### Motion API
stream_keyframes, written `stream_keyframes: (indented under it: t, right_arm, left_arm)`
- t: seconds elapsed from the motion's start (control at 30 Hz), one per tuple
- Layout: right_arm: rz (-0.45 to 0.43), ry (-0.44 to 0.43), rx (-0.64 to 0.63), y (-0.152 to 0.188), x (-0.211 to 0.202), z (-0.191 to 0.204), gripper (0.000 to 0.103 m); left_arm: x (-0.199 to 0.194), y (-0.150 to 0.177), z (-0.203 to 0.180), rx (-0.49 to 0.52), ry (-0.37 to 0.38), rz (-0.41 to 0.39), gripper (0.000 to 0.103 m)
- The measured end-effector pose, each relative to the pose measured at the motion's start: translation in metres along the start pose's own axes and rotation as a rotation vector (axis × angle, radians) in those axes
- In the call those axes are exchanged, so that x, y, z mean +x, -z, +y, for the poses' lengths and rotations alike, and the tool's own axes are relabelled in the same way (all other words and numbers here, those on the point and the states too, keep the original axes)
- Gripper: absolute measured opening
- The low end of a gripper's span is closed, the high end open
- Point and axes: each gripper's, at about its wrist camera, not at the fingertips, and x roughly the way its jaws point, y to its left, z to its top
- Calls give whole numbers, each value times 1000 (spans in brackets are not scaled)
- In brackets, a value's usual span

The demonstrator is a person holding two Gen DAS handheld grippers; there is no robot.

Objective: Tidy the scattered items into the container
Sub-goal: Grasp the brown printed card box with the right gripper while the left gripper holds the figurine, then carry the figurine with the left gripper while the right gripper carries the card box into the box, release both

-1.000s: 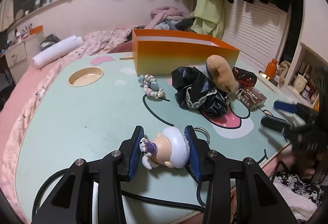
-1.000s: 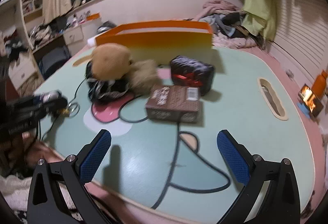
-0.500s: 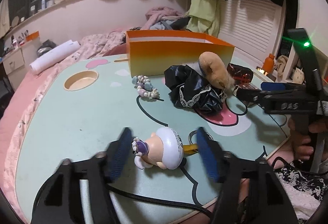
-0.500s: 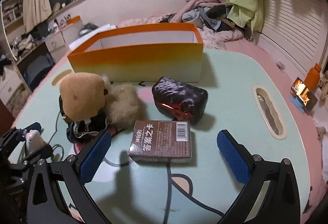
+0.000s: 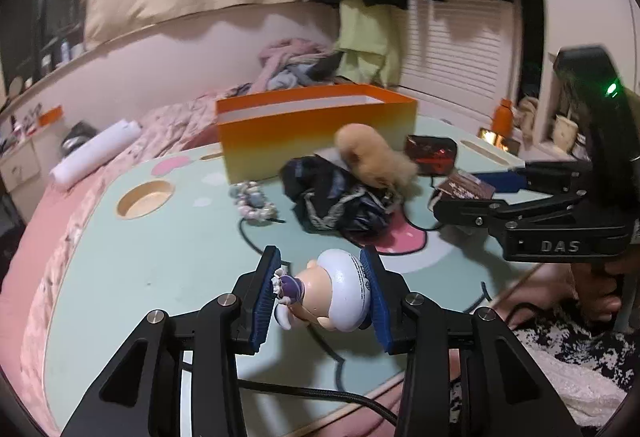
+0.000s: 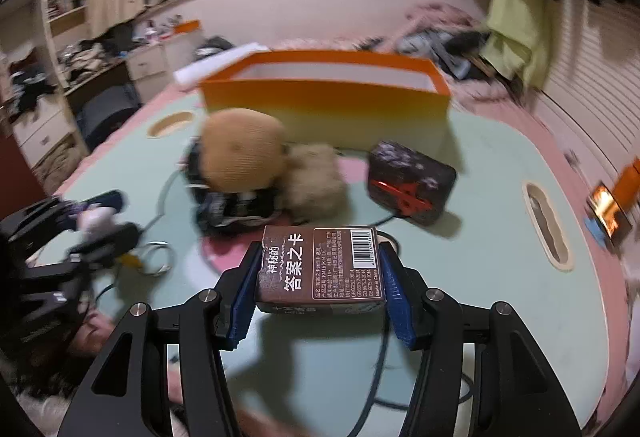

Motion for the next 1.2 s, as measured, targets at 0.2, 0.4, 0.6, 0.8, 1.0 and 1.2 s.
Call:
stream_keyframes:
  t: [0.2,0.4,0.6,0.8,1.0,1.2]
  right_arm:
    - [25,10,-27,10,7,7,56]
    - [46,26,-8,10,11,2,56]
    - [41,23,-12,9,11,1,56]
    - [-9,-5,4,-11,0,-2,56]
    - [-81,19,-11,-56,-6,-5,56]
    - [-112,46,0,-113,5,-15,56]
  left_arm:
    - [16,3,3,-13,-2,73,40]
    - [17,4,5,-32,7,76,40]
    - [17,2,7,-41,14,78,40]
    - [12,-24,22,-126,71,49,40]
    - [13,-77,35,-120,13,-12,40]
    - [36,-140,55,-150,31,-26,40]
